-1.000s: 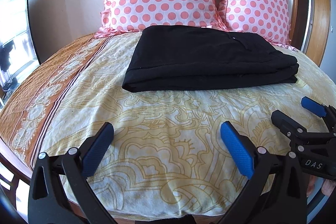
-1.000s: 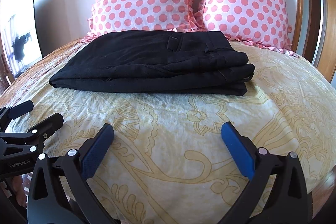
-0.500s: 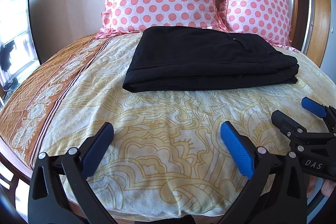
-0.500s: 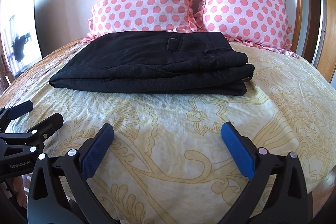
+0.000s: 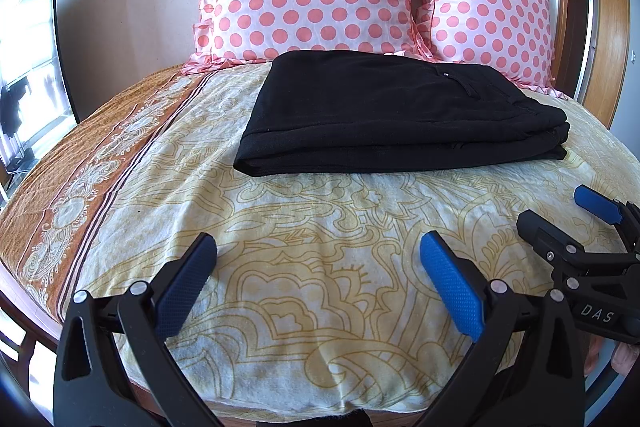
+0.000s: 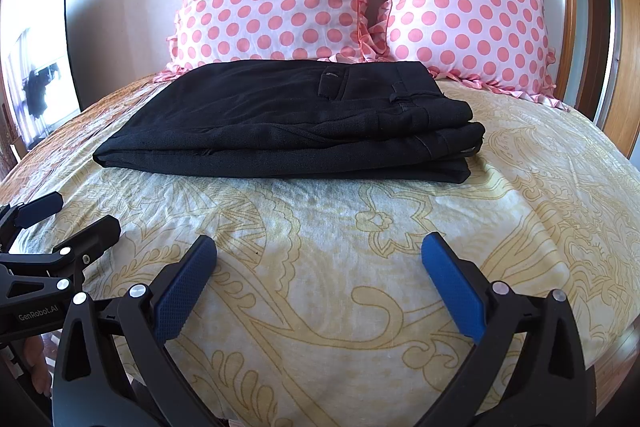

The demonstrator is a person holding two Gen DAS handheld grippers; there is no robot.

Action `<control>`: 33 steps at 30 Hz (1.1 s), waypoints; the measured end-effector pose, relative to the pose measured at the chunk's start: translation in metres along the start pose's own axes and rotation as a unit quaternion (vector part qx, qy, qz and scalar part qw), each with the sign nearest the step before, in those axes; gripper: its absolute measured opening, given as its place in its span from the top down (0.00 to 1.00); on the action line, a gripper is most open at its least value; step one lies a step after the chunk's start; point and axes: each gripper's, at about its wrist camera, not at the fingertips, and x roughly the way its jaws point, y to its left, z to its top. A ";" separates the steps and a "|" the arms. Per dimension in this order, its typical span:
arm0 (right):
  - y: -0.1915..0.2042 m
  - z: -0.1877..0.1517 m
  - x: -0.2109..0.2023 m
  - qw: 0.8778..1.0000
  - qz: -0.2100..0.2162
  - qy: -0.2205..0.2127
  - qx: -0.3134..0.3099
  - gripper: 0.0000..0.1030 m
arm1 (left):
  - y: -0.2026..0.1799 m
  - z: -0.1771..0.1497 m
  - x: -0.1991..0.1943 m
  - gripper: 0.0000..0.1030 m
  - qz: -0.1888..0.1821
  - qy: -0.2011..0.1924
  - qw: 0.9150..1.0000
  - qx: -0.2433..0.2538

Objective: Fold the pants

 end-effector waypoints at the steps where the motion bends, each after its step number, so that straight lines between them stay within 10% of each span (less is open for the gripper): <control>1: 0.000 0.000 0.000 1.000 0.000 0.000 0.000 0.01 | 0.000 0.000 0.000 0.02 0.000 0.000 1.000 0.000; 33: 0.000 -0.001 0.000 1.000 0.000 -0.004 0.000 0.01 | 0.000 -0.001 -0.002 0.02 0.001 -0.011 1.000 0.000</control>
